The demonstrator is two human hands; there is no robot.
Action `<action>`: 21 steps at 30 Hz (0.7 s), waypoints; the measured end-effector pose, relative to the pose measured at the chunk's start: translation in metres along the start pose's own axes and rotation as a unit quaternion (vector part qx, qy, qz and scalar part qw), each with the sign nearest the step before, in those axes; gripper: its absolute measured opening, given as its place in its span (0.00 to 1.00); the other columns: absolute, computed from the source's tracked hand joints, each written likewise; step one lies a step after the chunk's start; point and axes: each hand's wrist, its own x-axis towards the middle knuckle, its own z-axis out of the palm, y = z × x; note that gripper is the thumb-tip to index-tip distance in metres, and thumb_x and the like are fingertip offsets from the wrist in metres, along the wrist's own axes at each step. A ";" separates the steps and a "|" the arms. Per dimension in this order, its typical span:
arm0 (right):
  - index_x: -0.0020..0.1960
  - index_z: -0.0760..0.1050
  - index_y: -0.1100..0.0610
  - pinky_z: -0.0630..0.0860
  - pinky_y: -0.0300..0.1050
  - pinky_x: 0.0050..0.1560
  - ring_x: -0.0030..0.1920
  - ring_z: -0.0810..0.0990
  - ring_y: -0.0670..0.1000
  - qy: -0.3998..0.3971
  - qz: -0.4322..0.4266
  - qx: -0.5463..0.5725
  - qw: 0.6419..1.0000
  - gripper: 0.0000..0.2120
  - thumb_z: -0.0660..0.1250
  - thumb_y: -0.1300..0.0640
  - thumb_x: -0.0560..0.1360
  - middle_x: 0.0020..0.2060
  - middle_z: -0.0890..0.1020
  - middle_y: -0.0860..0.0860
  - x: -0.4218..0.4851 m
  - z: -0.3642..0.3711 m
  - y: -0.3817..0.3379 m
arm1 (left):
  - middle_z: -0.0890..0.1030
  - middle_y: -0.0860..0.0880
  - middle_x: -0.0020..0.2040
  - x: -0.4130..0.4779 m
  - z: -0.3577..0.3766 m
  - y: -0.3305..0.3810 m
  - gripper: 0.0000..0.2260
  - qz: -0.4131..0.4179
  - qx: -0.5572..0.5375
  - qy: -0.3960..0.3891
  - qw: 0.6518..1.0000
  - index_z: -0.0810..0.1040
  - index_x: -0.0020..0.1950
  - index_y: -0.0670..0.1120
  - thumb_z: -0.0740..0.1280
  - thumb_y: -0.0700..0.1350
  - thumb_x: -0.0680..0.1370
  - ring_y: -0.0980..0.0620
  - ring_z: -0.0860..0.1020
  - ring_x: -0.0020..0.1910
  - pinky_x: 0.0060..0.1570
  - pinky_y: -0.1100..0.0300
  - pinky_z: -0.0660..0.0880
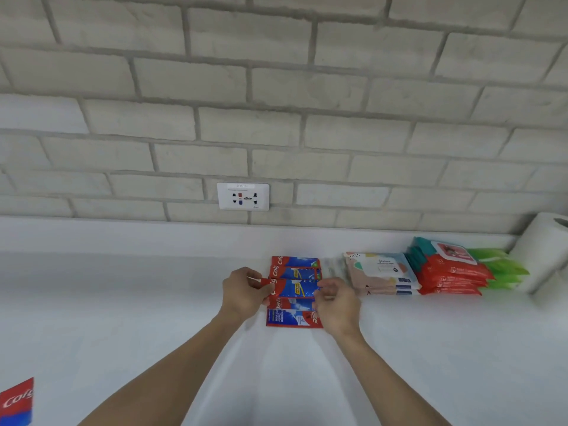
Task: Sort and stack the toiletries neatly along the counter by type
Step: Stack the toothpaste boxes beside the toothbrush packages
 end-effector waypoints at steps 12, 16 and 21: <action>0.59 0.79 0.52 0.80 0.46 0.51 0.50 0.82 0.48 -0.028 -0.085 -0.280 0.956 0.11 0.65 0.52 0.78 0.52 0.84 0.48 0.036 0.000 0.021 | 0.84 0.45 0.51 0.034 0.033 -0.004 0.12 -0.009 0.099 0.009 0.995 0.79 0.56 0.42 0.71 0.46 0.75 0.49 0.84 0.46 0.51 0.54 0.81; 0.60 0.78 0.49 0.77 0.46 0.56 0.53 0.80 0.49 -0.033 -0.100 -0.332 0.937 0.13 0.63 0.48 0.78 0.53 0.84 0.47 0.039 0.004 0.026 | 0.84 0.45 0.53 0.037 0.038 -0.007 0.14 -0.006 0.122 0.010 0.992 0.79 0.58 0.42 0.71 0.47 0.75 0.49 0.83 0.49 0.50 0.58 0.79; 0.62 0.77 0.47 0.70 0.45 0.61 0.57 0.77 0.50 -0.029 -0.105 -0.371 0.922 0.14 0.61 0.47 0.79 0.55 0.82 0.46 0.043 0.006 0.031 | 0.83 0.44 0.54 0.036 0.042 -0.010 0.15 0.004 0.134 0.012 0.991 0.79 0.58 0.41 0.71 0.47 0.75 0.48 0.83 0.49 0.51 0.58 0.79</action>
